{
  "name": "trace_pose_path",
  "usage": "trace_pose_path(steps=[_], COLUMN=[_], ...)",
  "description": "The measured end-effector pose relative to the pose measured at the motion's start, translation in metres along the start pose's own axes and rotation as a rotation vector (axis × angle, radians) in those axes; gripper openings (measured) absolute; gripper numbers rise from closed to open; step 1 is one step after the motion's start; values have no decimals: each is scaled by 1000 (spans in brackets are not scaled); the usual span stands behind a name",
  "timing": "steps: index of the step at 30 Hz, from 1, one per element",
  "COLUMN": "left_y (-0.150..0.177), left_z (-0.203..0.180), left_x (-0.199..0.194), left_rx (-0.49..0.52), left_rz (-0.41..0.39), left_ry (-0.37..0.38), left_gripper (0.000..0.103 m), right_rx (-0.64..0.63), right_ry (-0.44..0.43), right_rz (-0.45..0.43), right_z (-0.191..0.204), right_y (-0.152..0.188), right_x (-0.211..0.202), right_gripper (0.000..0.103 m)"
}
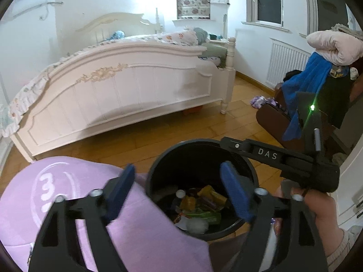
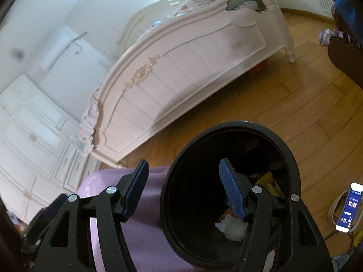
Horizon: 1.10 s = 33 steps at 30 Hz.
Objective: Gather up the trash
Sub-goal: 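Carry the purple tube and white lid over the black bin and open both tools, then grasp the white spray pump with the right tool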
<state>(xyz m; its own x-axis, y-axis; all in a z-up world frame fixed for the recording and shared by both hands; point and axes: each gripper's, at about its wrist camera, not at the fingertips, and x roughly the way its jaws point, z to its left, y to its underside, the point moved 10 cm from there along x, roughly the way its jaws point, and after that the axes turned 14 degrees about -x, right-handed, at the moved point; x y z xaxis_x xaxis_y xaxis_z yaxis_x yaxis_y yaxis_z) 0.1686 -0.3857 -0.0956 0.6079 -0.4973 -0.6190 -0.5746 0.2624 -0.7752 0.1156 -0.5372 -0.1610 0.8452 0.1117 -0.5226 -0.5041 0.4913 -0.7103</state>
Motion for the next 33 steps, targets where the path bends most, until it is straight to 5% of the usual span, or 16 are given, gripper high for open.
trace_pose_path(steps=[10, 17, 26, 33], left_y=[21, 58, 106, 118], left_z=[77, 184, 272, 287], left_x=[-50, -91, -104, -96], left_rx=[-67, -179, -135, -102], left_rz=[-23, -2, 110, 143], left_ry=[-110, -246, -351, -302], left_gripper=[90, 97, 97, 97], right_rx=[-88, -219, -484, -762], right_ry=[12, -37, -258, -337], right_rz=[29, 66, 215, 337], right_z=[21, 68, 208, 312], right_y=[4, 16, 69, 117], right_x=[5, 6, 15, 35], right_gripper=[65, 65, 65, 61])
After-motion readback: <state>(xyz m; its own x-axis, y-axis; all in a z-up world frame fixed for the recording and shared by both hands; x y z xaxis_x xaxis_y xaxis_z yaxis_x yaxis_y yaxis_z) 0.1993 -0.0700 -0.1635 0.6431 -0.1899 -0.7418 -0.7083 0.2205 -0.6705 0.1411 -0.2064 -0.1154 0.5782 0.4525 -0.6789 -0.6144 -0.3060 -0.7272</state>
